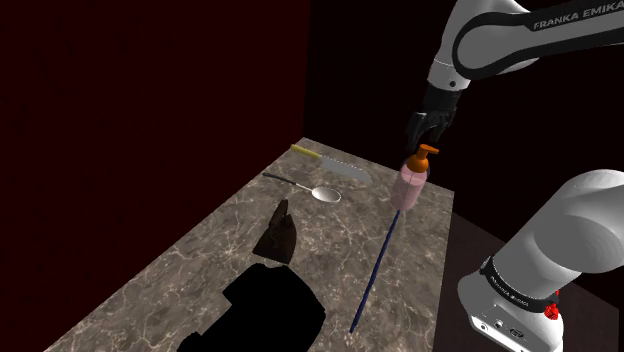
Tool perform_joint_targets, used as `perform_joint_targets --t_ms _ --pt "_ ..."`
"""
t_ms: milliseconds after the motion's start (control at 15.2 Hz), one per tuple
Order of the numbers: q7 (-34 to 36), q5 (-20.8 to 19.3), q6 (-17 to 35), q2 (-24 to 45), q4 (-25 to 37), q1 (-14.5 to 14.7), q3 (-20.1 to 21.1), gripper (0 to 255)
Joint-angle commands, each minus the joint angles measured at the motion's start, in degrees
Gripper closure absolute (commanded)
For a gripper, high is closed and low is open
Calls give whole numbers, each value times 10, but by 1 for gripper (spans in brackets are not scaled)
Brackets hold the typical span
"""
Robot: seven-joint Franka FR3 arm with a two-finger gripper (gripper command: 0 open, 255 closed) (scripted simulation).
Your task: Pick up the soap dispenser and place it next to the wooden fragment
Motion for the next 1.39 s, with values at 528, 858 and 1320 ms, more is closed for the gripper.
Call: perform_joint_targets --t_ms 528,858,1320 --pt "0 -3 54 21 -32 -1 -3 0" --pt "0 -3 54 21 -32 -1 -3 255" --pt "1 -2 55 21 -33 -1 -3 255"
